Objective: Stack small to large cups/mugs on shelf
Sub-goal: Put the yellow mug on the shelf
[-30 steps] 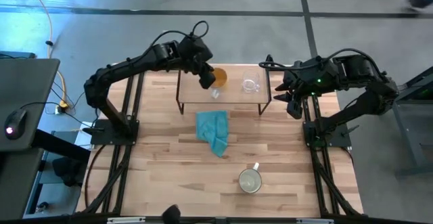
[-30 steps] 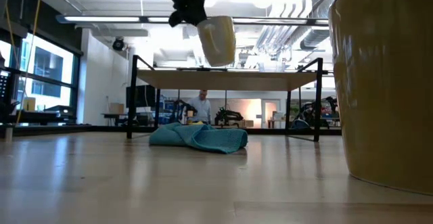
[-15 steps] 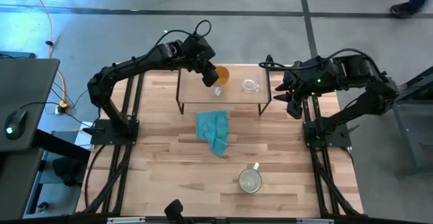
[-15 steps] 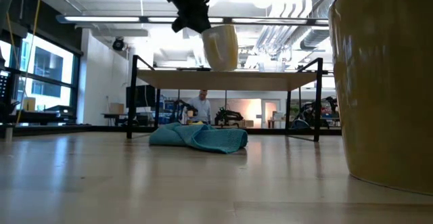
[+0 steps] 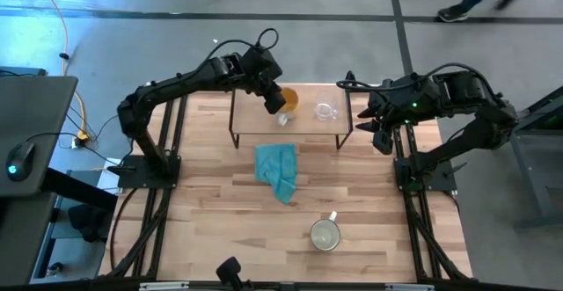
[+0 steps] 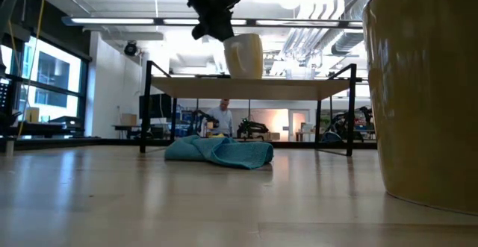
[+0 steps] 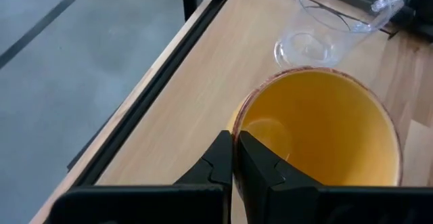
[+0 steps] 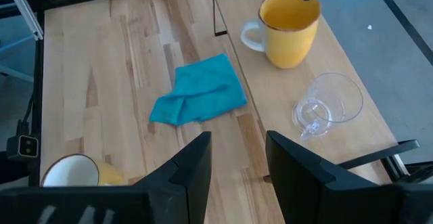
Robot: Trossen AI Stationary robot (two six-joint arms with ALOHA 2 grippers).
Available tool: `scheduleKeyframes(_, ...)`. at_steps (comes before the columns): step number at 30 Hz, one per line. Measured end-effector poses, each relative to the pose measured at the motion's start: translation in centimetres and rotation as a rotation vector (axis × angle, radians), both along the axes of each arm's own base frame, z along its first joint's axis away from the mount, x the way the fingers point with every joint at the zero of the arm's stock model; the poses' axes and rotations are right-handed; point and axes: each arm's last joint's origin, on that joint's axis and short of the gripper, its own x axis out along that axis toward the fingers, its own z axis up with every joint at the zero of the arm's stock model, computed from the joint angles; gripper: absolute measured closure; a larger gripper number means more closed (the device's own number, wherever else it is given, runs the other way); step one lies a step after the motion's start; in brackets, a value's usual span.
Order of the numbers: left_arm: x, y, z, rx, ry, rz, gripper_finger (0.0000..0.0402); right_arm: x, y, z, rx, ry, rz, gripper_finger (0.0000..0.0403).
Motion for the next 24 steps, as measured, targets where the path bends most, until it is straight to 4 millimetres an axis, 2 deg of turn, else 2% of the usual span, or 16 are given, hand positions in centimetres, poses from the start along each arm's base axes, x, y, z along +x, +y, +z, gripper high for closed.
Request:
scheduleKeyframes(15, -0.05, 0.05, 0.00, 0.015, 0.010, 0.003, 0.0401, -0.01, 0.00, 0.00, 0.001, 0.000, 0.001, 0.0269)
scheduleKeyframes(24, 0.23, 0.13, 0.26, 0.019, -0.034, -0.016, 0.0388, -0.01, 0.00, 0.00, 0.001, 0.000, 0.001, 0.0269)
